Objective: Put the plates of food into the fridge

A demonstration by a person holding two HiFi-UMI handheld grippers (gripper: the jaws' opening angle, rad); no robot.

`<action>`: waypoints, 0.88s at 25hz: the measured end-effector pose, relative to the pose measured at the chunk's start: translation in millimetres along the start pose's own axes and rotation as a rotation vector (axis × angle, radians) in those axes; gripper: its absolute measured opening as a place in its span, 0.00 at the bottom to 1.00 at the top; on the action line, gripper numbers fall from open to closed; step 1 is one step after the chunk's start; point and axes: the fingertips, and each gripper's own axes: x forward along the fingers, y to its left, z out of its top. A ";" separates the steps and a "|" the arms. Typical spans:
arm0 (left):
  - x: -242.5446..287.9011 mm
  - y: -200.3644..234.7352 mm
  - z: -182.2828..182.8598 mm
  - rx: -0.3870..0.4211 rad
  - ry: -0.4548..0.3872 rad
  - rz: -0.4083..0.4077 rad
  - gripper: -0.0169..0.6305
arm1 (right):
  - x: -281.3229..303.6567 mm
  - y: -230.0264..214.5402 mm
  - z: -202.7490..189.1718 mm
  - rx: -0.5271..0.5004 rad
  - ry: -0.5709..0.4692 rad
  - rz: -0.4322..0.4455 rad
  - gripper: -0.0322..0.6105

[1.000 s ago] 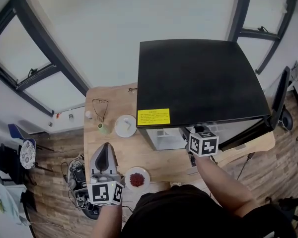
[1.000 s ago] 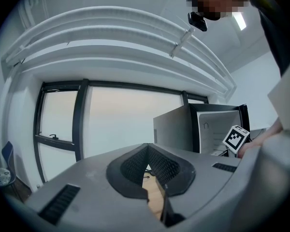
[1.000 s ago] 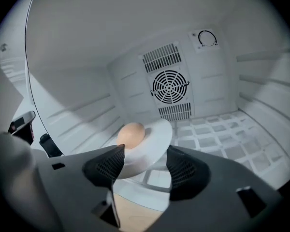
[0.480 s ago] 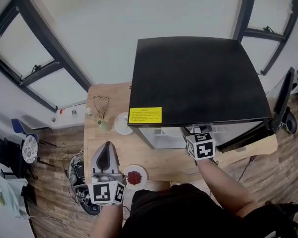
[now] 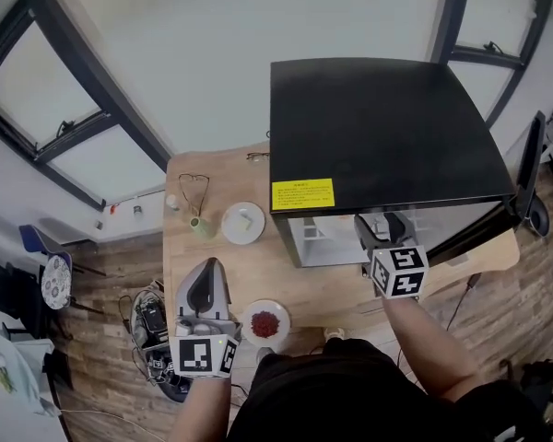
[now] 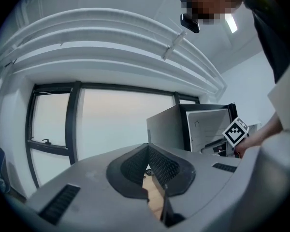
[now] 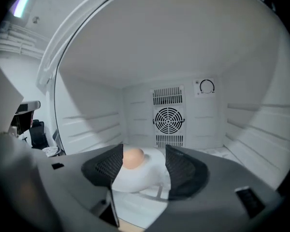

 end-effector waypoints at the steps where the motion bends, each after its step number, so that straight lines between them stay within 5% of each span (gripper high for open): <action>1: -3.8 3.8 -1.0 0.015 0.002 -0.017 0.03 | -5.0 2.0 1.5 0.012 -0.022 -0.011 0.50; 5: -24.9 35.1 -1.8 -0.005 -0.021 -0.036 0.03 | -27.4 24.9 8.0 0.040 -0.114 -0.042 0.50; 12: -57.8 88.9 -20.6 -0.039 -0.017 -0.063 0.03 | -58.5 99.3 -3.0 0.162 -0.241 0.057 0.42; 22: -94.5 123.0 -47.4 -0.068 -0.016 -0.168 0.03 | -85.7 189.5 -99.2 0.382 -0.104 0.132 0.37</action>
